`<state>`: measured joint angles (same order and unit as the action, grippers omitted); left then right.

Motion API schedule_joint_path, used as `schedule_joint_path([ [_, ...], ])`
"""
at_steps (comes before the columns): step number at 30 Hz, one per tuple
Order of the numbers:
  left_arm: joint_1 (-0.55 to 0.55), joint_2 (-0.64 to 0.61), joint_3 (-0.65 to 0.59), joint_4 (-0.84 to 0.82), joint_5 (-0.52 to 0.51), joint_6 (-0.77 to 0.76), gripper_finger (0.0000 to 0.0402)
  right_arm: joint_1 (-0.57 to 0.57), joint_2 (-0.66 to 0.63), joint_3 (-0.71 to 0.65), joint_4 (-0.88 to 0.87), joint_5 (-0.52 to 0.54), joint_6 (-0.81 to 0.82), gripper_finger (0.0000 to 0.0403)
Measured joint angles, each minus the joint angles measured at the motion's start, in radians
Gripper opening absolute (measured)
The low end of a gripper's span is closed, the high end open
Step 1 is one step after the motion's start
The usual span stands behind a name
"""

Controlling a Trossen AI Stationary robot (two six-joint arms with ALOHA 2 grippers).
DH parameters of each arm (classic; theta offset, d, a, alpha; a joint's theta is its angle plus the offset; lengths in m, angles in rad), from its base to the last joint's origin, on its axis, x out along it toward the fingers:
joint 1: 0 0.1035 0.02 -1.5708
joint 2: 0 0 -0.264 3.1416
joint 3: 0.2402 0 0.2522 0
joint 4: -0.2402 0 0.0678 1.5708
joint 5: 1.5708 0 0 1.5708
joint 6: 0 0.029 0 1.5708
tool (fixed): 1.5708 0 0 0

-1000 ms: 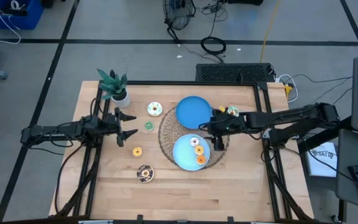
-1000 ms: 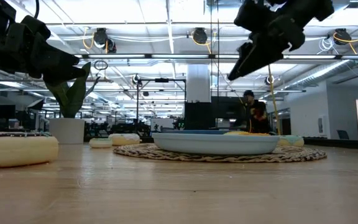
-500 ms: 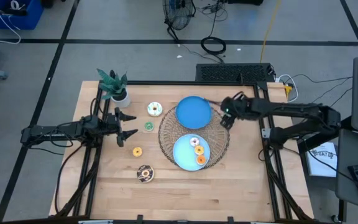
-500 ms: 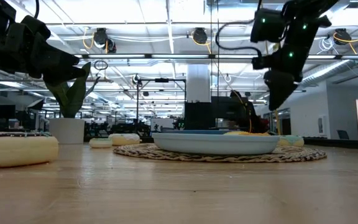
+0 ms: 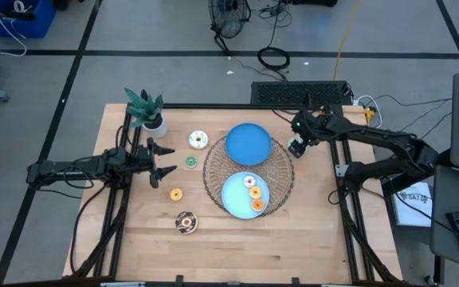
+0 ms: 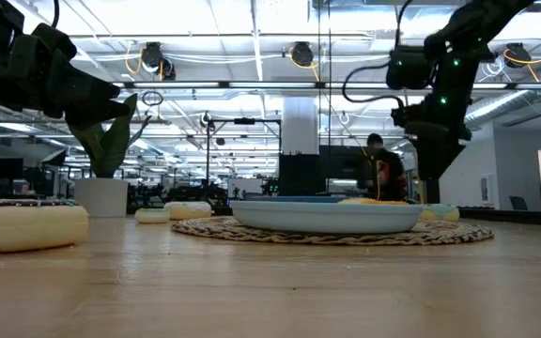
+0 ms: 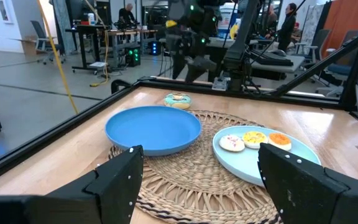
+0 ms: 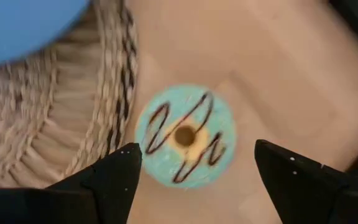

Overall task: Pick & Place donuts
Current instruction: Put the big light blue donut on the blue plate

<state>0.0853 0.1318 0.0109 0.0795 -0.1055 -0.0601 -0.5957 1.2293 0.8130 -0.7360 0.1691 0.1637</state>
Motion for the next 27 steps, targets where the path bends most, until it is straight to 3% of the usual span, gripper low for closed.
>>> schedule_joint_path([
  [10, 0.0, 0.0, 0.0, 0.0, 0.0, 0.0, 0.031, -0.007, 0.0, -0.129, 0.114, -0.045, -0.019, 0.0302],
  [27, 0.0, 0.0, 0.0, 0.0, 0.0, 0.0, 0.031, -0.008, 0.0, -0.206, 0.206, 0.007, -0.022, 0.0302],
])
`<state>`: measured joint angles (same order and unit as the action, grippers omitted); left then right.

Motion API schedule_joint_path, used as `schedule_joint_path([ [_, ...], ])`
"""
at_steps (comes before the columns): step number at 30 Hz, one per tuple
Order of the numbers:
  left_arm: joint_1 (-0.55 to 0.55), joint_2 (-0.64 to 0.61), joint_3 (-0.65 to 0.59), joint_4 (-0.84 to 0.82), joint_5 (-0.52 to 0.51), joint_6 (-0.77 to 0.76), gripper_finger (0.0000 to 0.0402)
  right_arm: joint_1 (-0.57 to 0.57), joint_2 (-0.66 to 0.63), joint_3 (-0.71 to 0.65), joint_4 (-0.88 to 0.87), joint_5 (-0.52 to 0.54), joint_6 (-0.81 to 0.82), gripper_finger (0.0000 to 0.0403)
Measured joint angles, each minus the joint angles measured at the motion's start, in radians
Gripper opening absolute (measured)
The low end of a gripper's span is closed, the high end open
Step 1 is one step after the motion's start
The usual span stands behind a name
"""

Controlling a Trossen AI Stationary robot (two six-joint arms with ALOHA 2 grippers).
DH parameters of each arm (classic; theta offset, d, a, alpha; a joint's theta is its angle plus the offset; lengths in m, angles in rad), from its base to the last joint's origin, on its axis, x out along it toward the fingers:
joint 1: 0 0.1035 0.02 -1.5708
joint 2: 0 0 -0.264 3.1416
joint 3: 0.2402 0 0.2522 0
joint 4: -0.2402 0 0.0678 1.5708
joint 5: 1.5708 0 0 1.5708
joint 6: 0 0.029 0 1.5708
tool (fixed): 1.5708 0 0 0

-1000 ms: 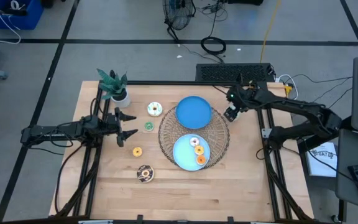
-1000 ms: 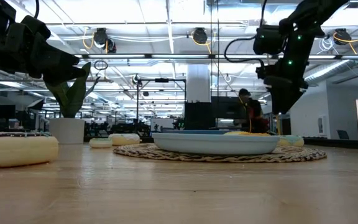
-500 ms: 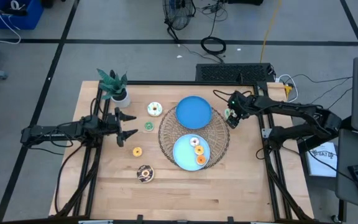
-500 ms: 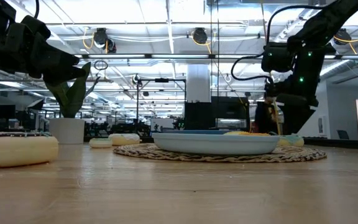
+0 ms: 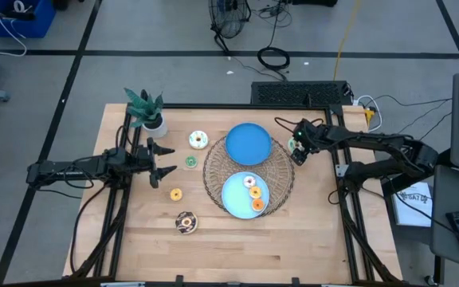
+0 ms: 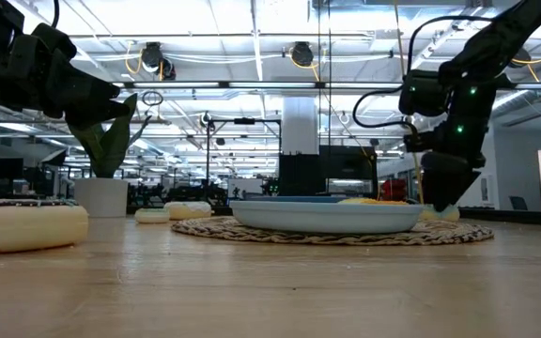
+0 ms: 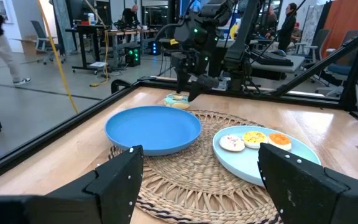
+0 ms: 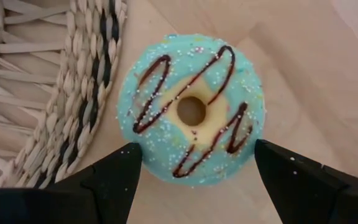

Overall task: Pick & Place donuts
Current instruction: Put the big light blue donut on the blue plate

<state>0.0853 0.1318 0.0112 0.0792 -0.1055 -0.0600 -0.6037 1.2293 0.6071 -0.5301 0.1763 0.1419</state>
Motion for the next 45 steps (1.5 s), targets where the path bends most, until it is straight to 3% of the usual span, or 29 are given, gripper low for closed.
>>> schedule_joint_path([
  [13, 0.0, 0.0, 0.0, 0.0, 0.0, 0.0, 0.031, 0.0, 0.0, -0.05, 0.093, -0.042, 0.002, 0.0296],
  [32, 0.0, 0.0, 0.0, 0.0, 0.0, 0.0, 0.031, 0.0, 0.0, -0.05, 0.093, -0.042, 0.003, 0.0165],
  [45, 0.0, 0.0, 0.0, 0.0, 0.0, 0.0, 0.031, 0.0, 0.0, -0.05, 0.105, -0.043, 0.003, 0.0117],
])
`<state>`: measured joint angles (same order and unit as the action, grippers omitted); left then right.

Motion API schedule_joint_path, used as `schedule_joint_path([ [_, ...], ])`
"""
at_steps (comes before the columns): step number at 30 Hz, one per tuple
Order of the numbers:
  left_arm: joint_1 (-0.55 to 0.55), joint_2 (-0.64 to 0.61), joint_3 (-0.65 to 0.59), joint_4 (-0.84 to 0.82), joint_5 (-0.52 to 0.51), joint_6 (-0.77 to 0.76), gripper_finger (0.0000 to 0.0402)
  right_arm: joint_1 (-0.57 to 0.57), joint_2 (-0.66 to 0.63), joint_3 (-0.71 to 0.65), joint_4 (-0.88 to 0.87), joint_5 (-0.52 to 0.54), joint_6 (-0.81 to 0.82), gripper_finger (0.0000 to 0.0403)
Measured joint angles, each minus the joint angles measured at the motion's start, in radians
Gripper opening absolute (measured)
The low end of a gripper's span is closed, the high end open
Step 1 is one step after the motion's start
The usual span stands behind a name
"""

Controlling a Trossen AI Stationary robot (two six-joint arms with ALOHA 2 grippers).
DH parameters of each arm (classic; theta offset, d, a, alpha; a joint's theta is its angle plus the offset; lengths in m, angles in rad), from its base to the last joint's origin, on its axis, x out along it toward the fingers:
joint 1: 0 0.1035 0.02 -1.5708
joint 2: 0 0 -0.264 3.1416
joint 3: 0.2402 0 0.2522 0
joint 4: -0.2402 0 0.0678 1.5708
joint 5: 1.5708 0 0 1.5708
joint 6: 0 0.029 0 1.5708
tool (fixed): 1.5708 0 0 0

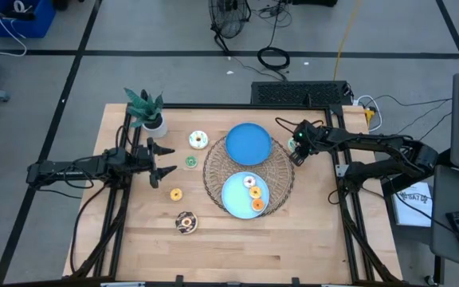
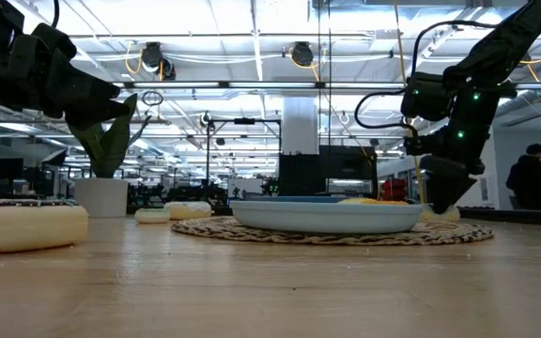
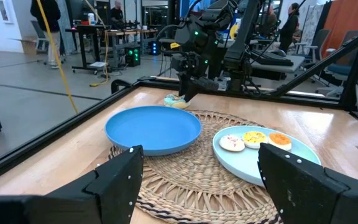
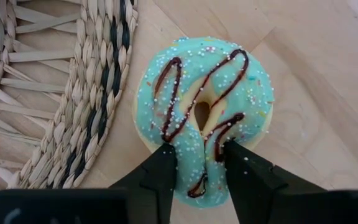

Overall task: Pick & Place donuts
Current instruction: Put the big light blue donut on the blue plate

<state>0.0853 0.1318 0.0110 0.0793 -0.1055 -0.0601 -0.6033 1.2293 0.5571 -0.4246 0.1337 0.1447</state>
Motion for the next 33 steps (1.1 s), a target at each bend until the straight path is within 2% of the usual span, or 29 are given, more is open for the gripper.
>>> schedule_joint_path([
  [8, 0.0, 0.0, 0.0, 0.0, 0.0, 0.0, 0.031, 0.002, -0.019, -0.001, 0.062, -0.01, -0.014, 0.0119],
  [22, 0.0, 0.0, 0.0, 0.0, 0.0, 0.0, 0.031, 0.004, -0.175, -0.001, 0.113, -0.016, -0.017, 0.0112],
  [30, 0.0, 0.0, 0.0, 0.0, 0.0, 0.0, 0.031, 0.044, -0.196, -0.001, 0.257, -0.19, -0.001, 0.0112],
  [33, 0.0, 0.0, 0.0, 0.0, 0.0, 0.0, 0.031, 0.075, -0.196, -0.001, 0.315, -0.218, -0.016, 0.0112],
])
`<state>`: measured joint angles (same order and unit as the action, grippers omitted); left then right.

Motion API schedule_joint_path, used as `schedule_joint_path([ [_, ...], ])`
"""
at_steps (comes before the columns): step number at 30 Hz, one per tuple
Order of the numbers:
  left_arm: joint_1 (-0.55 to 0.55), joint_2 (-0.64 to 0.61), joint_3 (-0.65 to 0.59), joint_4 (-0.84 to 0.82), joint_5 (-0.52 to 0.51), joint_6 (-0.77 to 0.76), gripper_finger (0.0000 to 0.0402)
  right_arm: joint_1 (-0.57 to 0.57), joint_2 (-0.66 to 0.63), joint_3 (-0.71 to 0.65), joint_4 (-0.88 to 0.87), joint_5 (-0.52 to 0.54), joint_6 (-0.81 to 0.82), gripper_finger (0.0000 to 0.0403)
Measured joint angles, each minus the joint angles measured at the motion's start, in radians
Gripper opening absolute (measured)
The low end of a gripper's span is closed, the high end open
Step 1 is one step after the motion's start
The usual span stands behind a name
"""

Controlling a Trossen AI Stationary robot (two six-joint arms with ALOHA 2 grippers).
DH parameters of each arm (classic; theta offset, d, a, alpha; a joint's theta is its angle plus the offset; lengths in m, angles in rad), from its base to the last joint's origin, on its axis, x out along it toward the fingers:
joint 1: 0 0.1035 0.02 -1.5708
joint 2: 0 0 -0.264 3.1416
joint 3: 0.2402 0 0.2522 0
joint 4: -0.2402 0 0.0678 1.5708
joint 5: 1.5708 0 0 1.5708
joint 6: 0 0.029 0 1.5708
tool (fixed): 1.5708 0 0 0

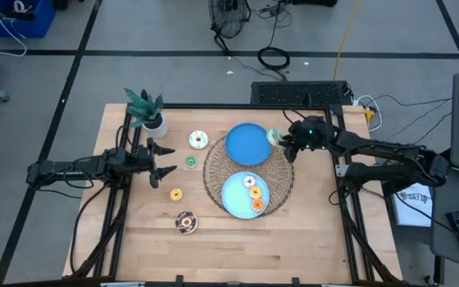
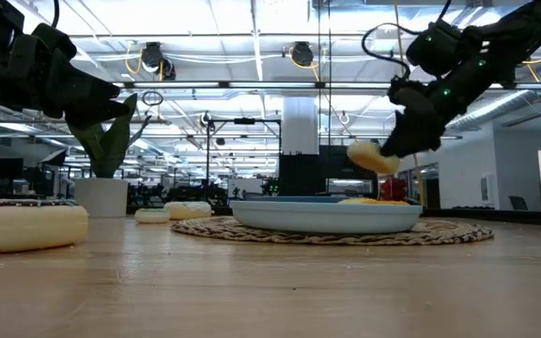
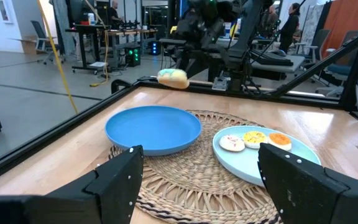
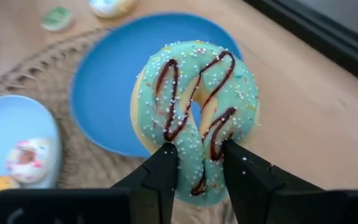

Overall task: Pick & Place donuts
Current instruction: Put the big light blue donut on the blue plate

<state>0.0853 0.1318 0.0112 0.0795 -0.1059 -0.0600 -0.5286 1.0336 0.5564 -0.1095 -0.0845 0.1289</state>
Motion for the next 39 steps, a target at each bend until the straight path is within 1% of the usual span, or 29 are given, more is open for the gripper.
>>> schedule_joint_path([
  [11, 0.0, 0.0, 0.0, 0.0, 0.0, 0.0, 0.031, 0.11, 0.004, 0.003, 0.156, 0.002, -0.058, 0.0112],
  [16, 0.0, 0.0, 0.0, 0.0, 0.0, 0.0, 0.031, 0.118, 0.004, 0.042, 0.155, 0.004, -0.066, 0.0112],
  [22, 0.0, 0.0, 0.0, 0.0, 0.0, 0.0, 0.031, 0.118, 0.027, 0.124, 0.099, 0.004, -0.087, 0.0112],
  [26, 0.0, 0.0, 0.0, 0.0, 0.0, 0.0, 0.031, 0.118, 0.086, 0.173, 0.063, 0.004, -0.093, 0.0112],
  [33, 0.0, 0.0, 0.0, 0.0, 0.0, 0.0, 0.031, 0.118, 0.23, 0.178, 0.062, 0.004, -0.121, 0.0112],
  [39, 0.0, 0.0, 0.0, 0.0, 0.0, 0.0, 0.031, 0.118, 0.347, 0.178, 0.132, 0.004, -0.134, 0.0112],
])
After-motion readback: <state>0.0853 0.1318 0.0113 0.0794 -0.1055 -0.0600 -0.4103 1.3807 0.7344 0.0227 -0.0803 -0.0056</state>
